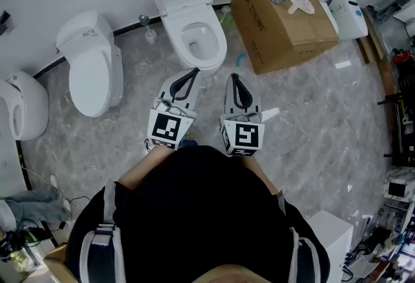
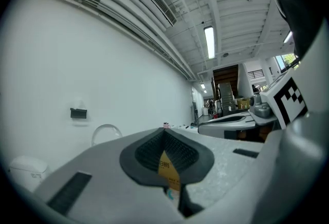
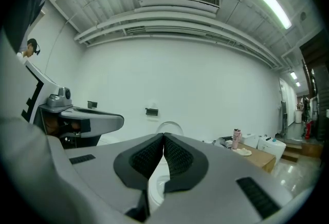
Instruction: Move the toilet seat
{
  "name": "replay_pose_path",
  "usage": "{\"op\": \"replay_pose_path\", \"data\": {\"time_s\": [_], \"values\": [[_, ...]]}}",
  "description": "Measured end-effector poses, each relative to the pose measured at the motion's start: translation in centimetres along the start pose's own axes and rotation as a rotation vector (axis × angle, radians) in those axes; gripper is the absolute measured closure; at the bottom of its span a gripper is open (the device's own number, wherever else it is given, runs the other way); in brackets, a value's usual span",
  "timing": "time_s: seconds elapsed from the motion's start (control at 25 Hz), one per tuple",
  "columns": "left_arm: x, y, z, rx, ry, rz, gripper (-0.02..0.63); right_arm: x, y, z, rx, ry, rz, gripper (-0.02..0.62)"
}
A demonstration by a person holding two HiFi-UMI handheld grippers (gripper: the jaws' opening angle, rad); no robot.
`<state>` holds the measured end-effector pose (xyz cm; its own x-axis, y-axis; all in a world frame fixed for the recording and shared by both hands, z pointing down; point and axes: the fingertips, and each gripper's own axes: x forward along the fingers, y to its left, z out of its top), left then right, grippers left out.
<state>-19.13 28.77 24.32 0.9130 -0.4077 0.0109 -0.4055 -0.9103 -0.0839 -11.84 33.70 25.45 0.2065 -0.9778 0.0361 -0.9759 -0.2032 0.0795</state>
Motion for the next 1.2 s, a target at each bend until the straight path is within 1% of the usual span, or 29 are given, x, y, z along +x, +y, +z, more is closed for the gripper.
{"op": "replay_pose_path", "data": {"time_s": [0.12,0.36,0.64,0.76,0.92,1.04,1.2], "values": [[1.0,1.3,-0.5,-0.016,-0.002,-0.002,0.598,1.3,-0.1,-0.2,-0.013,0.017,-0.005,0.572],[2.0,2.5,-1.4,-0.032,0.002,-0.008,0.598,3.3,-0.2,-1.0,-0.008,0.035,-0.005,0.572],[3.5,4.5,-2.4,-0.05,0.011,0.027,0.598,6.2,-0.4,-1.0,-0.009,0.022,0.035,0.572],[5.0,5.6,-2.2,-0.048,0.011,0.052,0.598,8.5,-1.1,-0.6,-0.011,0.007,0.069,0.572],[7.7,7.2,-2.8,-0.05,0.011,0.104,0.598,12.2,-2.1,-0.4,0.005,-0.014,0.137,0.572],[10.7,8.6,-3.0,-0.057,0.013,0.15,0.598,15.7,-3.4,0.1,-0.01,-0.032,0.197,0.572],[15.2,10.5,-2.2,-0.054,0.009,0.216,0.598,20.7,-5.7,1.0,-0.031,-0.044,0.278,0.572]]}}
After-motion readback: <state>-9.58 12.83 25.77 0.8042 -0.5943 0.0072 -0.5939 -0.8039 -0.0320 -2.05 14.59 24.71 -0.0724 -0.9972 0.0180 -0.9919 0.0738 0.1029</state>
